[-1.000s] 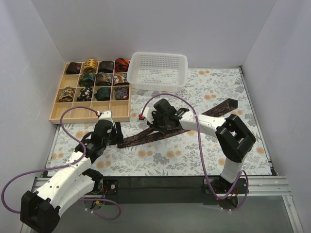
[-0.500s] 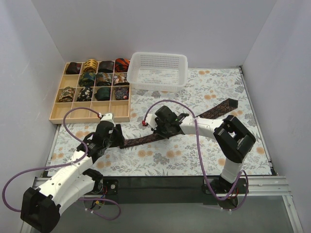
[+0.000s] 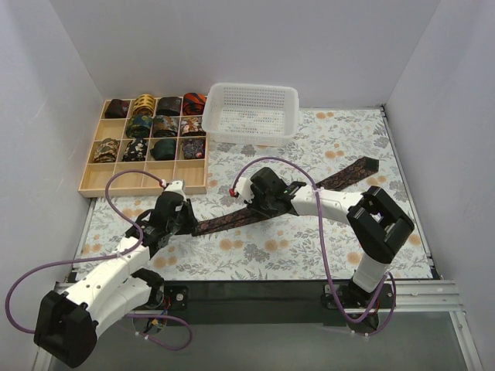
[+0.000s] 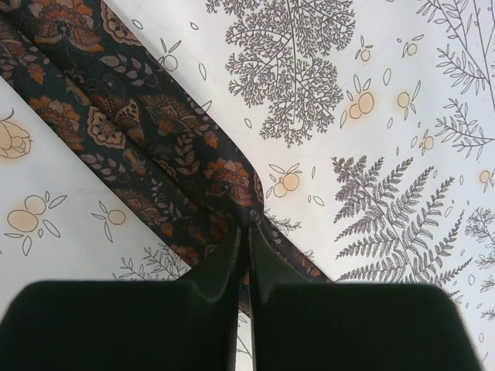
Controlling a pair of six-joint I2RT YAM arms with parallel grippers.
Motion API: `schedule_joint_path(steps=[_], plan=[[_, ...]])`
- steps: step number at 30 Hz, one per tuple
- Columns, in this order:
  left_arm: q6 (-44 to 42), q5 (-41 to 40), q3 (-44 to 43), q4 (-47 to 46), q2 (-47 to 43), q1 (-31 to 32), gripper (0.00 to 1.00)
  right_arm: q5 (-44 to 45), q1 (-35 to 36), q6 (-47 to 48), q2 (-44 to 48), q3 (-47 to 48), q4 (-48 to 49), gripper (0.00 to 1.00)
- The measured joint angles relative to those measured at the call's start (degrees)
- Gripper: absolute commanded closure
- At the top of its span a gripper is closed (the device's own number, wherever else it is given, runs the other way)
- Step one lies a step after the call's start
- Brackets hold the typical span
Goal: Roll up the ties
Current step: Flatten the tie
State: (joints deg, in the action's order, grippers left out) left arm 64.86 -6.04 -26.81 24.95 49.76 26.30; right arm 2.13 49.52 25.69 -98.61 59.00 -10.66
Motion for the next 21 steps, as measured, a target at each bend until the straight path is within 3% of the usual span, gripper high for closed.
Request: schedule_joint_path(steps=[5,8,12,17,21], plan=[[0.07,1.01,0.11,-1.38,1.68,0.00,0.88,-0.44,-0.13,-0.61,-0.02,-0.76,0.87,0.80],[-0.07,1.49,0.13,-2.47,3.54,0.00,0.90,-0.76,-0.31,-1.53,0.00,-0.90,0.96,0.71],[-0.17,2.34,0.22,-3.72,6.71,0.00,0.92,-1.22,-1.31,-3.43,1.55,-1.86,1.01,0.66],[-0.70,3.37,0.22,-4.90,9.99,0.00,0.92,-3.65,-9.16,-8.87,6.69,-2.67,0.94,0.64],[-1.31,4.66,0.22,-6.19,13.79,0.00,0.92,-3.61,-19.69,-16.59,10.86,-2.67,1.99,0.64]])
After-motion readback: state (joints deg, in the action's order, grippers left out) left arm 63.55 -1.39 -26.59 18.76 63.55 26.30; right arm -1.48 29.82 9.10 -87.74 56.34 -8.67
